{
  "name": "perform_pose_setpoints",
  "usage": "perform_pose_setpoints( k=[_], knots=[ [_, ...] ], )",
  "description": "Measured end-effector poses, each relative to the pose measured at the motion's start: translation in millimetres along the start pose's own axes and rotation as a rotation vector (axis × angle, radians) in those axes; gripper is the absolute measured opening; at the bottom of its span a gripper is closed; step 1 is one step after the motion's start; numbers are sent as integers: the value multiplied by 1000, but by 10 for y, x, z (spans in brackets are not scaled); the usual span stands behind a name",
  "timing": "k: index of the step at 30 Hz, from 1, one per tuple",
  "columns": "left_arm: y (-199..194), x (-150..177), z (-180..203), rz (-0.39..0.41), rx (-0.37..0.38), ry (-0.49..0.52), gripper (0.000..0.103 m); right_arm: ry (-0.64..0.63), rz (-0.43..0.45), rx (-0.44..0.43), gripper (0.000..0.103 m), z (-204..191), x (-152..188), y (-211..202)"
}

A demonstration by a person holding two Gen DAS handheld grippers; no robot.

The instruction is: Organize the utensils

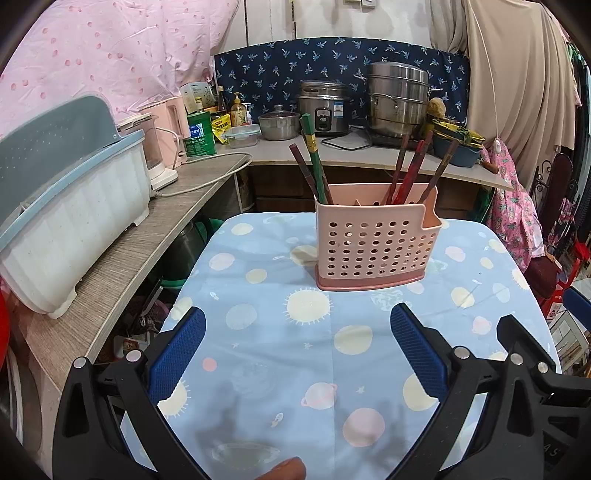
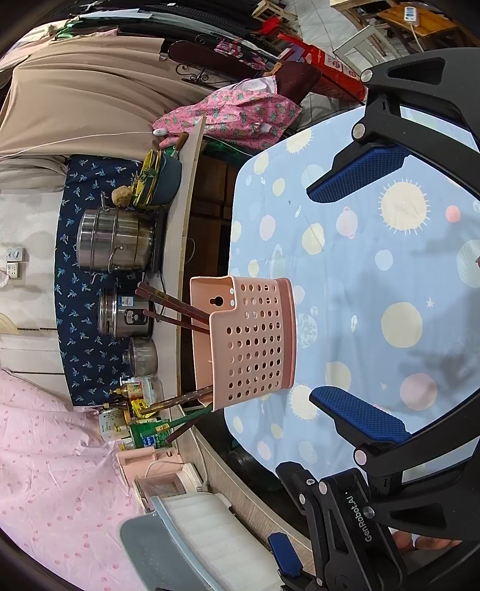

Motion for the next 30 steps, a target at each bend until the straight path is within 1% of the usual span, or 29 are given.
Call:
perform_pose_setpoints(
  k=[17,21,30],
  knots=[
    [31,9,0,-4,-4,2,96,1,-4,3,96,11,17,20],
    [95,40,-17,-11,-8,0,96,1,-6,4,96,10,16,20],
    [177,50,12,-32,-20,-1,96,2,-20,4,96,120,72,80]
  ],
)
Point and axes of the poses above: each gripper's, at about its wrist camera, not at the fingertips, and y roughly the way its jaws point, z to its right, x to its underside, the point moved 5 cm from there along y, roughly the way its jaws point, and after that the axes turned 12 degrees about -x, right-handed, at the moved point
